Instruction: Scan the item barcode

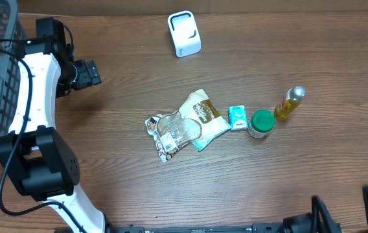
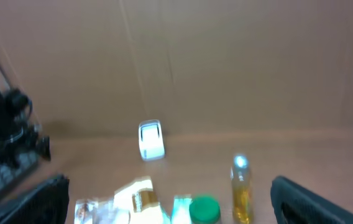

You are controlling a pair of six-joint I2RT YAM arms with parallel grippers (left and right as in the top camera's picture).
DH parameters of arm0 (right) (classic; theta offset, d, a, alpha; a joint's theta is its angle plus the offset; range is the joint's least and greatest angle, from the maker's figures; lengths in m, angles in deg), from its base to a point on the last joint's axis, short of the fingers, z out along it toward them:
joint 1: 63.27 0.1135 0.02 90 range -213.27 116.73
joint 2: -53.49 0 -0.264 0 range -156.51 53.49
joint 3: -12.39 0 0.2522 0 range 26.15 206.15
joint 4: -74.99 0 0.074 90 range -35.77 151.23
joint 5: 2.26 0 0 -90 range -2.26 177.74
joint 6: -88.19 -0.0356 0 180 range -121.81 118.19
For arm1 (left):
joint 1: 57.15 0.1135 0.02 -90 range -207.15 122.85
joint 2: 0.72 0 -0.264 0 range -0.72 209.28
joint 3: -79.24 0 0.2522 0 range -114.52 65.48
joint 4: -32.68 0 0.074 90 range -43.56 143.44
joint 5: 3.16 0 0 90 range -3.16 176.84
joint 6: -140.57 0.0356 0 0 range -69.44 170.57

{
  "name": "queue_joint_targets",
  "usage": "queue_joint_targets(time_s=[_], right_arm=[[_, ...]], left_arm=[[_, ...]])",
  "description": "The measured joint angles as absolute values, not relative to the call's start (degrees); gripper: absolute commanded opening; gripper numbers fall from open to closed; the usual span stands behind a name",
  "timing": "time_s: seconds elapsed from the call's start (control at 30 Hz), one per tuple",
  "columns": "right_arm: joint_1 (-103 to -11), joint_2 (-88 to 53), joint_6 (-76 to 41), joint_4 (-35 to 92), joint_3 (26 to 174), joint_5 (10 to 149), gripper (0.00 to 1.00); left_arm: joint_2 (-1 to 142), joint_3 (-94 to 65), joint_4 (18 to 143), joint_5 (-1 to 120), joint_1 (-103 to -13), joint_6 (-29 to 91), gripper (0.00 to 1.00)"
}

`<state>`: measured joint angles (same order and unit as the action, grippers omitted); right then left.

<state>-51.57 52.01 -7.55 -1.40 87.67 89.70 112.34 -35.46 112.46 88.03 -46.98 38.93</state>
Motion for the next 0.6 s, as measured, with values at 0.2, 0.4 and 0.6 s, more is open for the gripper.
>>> queue_joint_targets(time_s=[0.2, 0.4, 0.6], right_arm=[[-51.6, 52.8, -7.6, 15.8, 77.2, 89.7, 1.00], [-51.6, 52.7, -7.6, 36.5, 65.3, 89.7, 1.00], [-51.6, 52.8, -7.5, 56.6, 52.6, 89.4, 1.00]], left_arm=[[112.3, -35.5, 112.4, 88.0, -47.0, 38.9, 1.00], [112.3, -35.5, 112.4, 88.0, -47.0, 38.9, 1.00], [112.3, -35.5, 112.4, 88.0, -47.0, 38.9, 1.00]])
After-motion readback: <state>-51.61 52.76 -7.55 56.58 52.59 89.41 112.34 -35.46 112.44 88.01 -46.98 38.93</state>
